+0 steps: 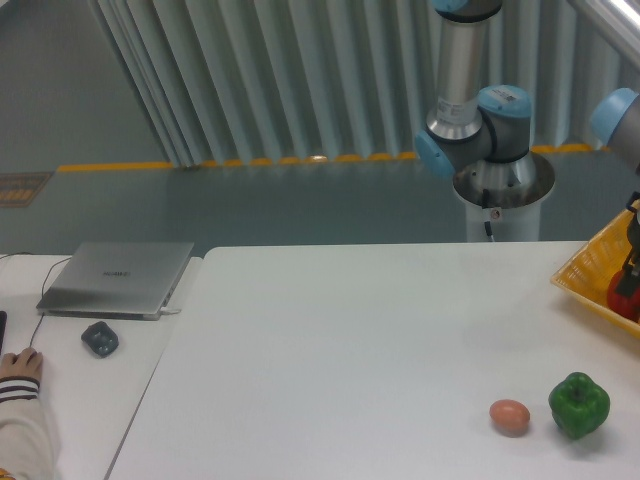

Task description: Place the red pepper on the table

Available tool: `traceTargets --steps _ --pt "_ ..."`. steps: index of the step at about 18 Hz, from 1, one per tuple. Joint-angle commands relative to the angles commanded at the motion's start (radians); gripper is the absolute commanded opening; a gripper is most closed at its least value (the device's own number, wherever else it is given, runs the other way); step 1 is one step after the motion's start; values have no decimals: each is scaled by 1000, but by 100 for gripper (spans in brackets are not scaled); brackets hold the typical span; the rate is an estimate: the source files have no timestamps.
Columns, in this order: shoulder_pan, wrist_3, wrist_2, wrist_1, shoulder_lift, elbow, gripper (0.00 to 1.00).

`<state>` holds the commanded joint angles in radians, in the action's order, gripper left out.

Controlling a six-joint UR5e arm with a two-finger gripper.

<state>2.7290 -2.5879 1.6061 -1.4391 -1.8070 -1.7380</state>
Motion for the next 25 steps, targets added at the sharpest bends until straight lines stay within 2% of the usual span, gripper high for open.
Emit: traceTargets --steps 1,6,25 --pt "-6 3 0 20 0 0 100" --pt "-8 3 3 40 -20 5 100" --pt "-6 -5 38 52 -40 0 100"
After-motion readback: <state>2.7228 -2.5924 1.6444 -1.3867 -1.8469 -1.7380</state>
